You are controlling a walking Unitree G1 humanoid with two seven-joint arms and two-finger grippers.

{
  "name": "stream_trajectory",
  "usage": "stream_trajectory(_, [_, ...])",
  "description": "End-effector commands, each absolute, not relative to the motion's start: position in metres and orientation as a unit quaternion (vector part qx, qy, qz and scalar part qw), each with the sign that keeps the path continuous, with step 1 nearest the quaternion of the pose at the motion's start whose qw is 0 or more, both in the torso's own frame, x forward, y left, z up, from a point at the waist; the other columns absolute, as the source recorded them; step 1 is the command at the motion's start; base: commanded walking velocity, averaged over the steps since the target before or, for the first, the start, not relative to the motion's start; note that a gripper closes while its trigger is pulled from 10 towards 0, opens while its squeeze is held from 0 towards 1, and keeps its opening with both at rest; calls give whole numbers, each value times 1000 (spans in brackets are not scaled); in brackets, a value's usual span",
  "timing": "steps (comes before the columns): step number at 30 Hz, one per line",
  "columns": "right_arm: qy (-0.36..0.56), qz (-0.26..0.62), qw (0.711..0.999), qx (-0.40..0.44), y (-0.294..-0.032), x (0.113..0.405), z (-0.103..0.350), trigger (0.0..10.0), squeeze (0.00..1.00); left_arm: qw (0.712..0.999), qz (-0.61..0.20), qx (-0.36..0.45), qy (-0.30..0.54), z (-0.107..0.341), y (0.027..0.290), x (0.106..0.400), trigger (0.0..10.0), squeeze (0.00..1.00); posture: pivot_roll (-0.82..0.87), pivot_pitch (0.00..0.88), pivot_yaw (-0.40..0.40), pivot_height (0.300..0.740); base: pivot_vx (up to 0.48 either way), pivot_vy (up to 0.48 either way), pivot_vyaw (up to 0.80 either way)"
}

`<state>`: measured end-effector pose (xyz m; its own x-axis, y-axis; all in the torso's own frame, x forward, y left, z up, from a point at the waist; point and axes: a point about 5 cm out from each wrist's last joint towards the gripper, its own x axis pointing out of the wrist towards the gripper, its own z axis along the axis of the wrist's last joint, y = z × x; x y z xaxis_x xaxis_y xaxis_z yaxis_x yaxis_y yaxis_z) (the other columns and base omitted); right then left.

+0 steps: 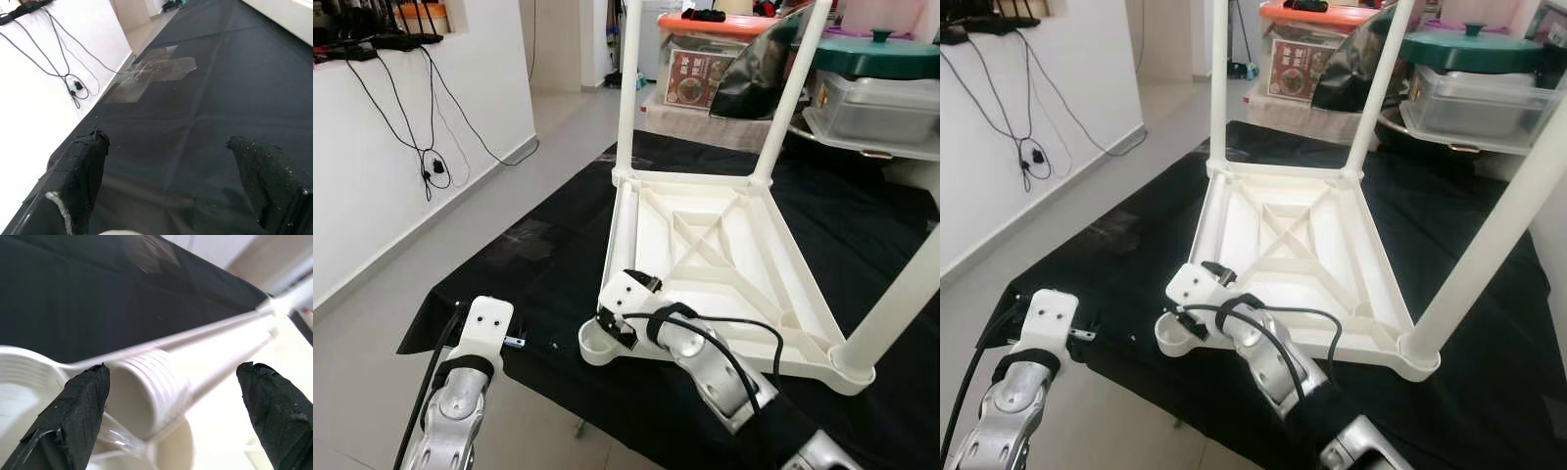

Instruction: Building children table

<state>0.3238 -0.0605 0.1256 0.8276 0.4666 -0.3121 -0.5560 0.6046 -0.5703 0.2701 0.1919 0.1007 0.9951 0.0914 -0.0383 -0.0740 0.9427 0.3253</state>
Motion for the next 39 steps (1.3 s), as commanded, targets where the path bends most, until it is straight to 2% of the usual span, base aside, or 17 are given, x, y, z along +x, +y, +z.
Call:
stream_trajectory(1, [68,265,896,-349,-66,330,125,10000,0,984,43,166,37,96,192,270,10000,0,110,0,-78,740,0,0,0])
stream_trajectory(15, [61,240,883,-398,-63,342,123,10000,0,985,37,166,32,98,187,275,10000,0,108,0,-80,740,0,0,0])
stream_trajectory(22, [17,157,911,-381,-61,353,139,10000,0,984,41,169,33,98,191,276,10000,0,113,0,-85,740,0,0,0])
stream_trajectory(27, [6,143,924,-355,-55,355,143,10000,0,984,41,169,33,98,190,277,10000,0,109,0,-81,740,0,0,0])
stream_trajectory(33, [-31,88,946,-311,-58,363,159,10000,0,985,38,168,32,98,188,279,10000,0,114,0,-78,740,0,0,0])
stream_trajectory(37, [-46,100,949,-297,-52,363,161,10000,0,984,39,169,33,98,190,279,10000,0,113,0,-77,740,0,0,0])
stream_trajectory(38, [-44,129,947,-291,-44,359,157,5333,0,984,39,170,33,98,190,279,10000,0,113,0,-79,740,0,0,0])
stream_trajectory(39, [-43,137,947,-286,-42,358,156,4431,0,984,39,171,33,98,190,279,10000,0,113,0,-79,740,0,0,0])
